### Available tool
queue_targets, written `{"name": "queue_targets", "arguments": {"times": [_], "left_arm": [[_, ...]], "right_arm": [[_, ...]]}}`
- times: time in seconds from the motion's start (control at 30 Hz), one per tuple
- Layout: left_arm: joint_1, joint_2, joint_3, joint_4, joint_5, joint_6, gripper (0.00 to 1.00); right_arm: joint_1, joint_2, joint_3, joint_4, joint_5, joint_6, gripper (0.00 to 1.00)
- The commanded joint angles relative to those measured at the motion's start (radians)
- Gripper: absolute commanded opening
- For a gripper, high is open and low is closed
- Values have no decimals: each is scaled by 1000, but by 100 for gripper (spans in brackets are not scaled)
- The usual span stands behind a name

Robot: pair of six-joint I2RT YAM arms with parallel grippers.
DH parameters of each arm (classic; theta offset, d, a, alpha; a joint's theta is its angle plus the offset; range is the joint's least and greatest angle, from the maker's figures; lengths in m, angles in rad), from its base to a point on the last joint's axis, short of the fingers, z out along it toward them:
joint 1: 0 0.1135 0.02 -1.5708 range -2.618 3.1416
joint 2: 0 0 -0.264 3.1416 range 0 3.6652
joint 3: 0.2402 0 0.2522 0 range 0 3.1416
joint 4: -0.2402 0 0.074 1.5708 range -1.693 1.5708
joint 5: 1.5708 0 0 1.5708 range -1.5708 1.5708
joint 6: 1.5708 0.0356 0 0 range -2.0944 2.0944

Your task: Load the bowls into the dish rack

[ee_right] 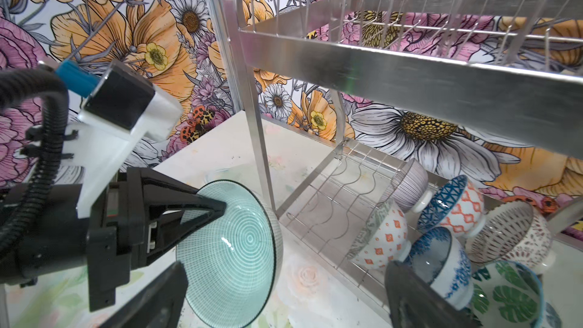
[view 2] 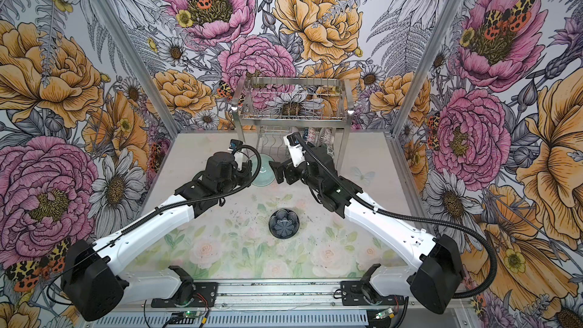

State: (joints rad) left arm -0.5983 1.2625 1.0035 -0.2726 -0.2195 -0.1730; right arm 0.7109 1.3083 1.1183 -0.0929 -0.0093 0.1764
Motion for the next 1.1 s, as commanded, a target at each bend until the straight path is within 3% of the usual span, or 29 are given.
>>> {"name": "queue_targets", "arguments": {"times": [0.0,0.23,0.37,0.67,0.87,1.07], "left_arm": [[-10,-47,18,131,-27,20,0],[-42,-60,19,188,-23,21,0],[-58,-61,21,203,-27,21,0],[-70,-59,30,217,-29,23,0],[-72,-55,33,229,-26,25,0],[-72,-52,35,226,-26,27,0]], "right_arm": [[14,43,39,10,-12,51,100],[16,100,55,50,23,122,97],[16,137,74,68,28,156,86],[15,201,109,73,34,193,40],[15,210,112,73,37,198,0],[15,200,108,71,47,184,0]]}}
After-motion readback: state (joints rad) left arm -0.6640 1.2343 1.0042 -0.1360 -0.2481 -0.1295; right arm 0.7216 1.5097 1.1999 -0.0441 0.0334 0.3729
